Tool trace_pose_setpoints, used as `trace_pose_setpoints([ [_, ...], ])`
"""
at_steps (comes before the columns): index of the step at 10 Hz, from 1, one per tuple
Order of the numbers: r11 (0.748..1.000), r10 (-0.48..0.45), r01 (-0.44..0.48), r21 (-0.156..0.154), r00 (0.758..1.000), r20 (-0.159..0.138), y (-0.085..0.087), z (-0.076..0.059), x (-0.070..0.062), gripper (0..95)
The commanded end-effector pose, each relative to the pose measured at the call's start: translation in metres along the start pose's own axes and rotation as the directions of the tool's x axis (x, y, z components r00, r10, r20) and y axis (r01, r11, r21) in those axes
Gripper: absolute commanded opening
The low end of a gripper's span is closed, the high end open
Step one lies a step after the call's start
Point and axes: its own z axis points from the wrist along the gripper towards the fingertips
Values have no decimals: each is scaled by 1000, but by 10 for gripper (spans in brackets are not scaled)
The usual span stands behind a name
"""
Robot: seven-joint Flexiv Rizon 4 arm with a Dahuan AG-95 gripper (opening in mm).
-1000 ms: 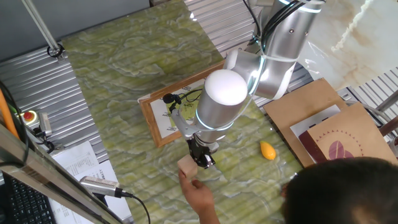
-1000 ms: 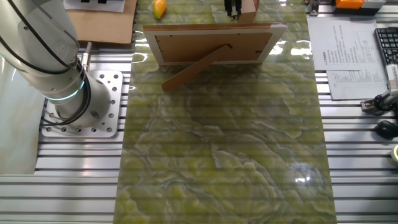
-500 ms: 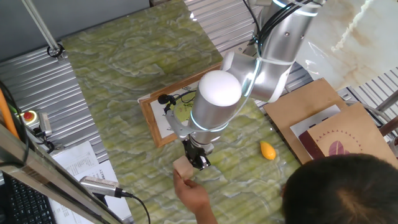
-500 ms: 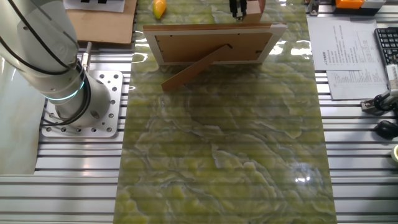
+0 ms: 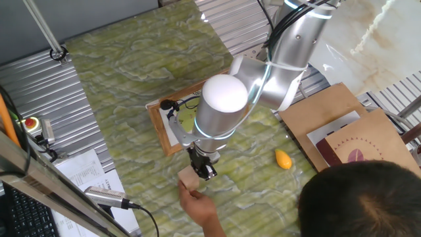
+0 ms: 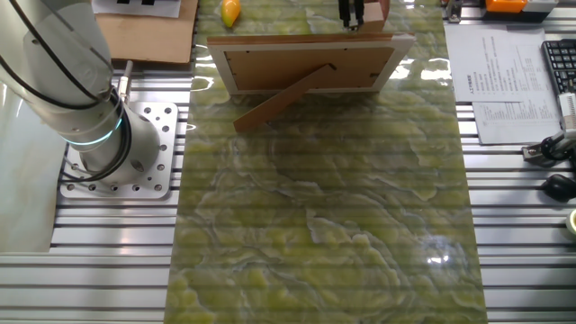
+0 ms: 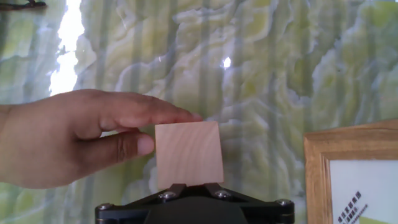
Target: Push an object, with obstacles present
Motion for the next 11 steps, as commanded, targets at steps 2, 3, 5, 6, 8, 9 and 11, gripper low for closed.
trace_pose_setpoints([
  [2,1000,2,-2,-1,1000,-1,-2,0,-1,0],
  [3,1000,2,-2,-1,1000,-1,-4,0,-3,0],
  [5,1000,1,-1,-1,1000,-1,-6,0,-7,0],
  [6,1000,2,-2,-1,1000,-1,-7,1,-8,0],
  [8,1000,5,-5,-2,1000,-2,-7,1,-13,0],
  [9,1000,5,-5,-1,1000,-2,-7,0,-13,0],
  [11,1000,5,-5,-2,1000,-2,-7,0,-15,0],
])
